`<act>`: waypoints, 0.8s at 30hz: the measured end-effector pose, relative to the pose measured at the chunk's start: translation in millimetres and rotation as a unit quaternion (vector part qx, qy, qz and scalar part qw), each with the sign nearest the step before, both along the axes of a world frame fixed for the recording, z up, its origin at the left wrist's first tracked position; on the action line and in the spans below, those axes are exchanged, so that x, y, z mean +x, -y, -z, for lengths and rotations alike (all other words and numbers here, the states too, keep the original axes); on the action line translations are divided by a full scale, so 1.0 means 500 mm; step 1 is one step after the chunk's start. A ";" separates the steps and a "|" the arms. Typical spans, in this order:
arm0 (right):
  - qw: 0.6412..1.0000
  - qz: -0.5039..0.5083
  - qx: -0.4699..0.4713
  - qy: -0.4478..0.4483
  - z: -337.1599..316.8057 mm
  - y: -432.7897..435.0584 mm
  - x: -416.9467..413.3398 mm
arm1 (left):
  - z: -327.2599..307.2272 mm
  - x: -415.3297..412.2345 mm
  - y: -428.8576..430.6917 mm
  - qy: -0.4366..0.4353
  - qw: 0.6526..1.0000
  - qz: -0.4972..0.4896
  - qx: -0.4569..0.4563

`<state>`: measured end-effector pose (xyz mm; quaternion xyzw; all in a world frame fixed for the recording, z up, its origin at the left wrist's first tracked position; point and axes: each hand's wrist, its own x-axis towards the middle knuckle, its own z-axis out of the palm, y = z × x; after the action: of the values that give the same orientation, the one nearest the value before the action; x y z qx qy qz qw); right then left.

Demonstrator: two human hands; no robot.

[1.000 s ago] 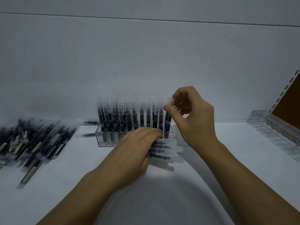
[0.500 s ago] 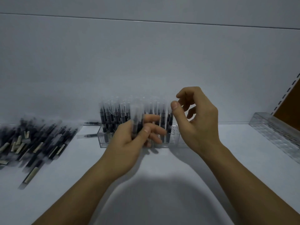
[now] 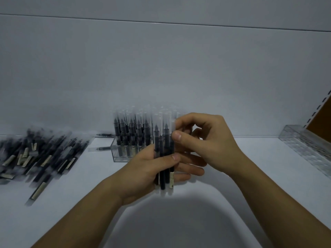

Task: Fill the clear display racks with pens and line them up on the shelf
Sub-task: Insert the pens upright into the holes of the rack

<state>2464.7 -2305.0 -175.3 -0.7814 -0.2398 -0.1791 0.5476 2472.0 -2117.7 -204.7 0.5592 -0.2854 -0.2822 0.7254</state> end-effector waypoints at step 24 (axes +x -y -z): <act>0.927 0.255 0.273 -0.023 -0.041 0.083 0.025 | 0.014 0.005 0.005 0.547 0.735 -0.185 0.356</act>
<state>2477.4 -2346.4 -154.9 -0.6400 0.0388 -0.3537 0.6810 2474.4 -2120.1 -211.5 0.8761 -0.4026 0.1309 0.2306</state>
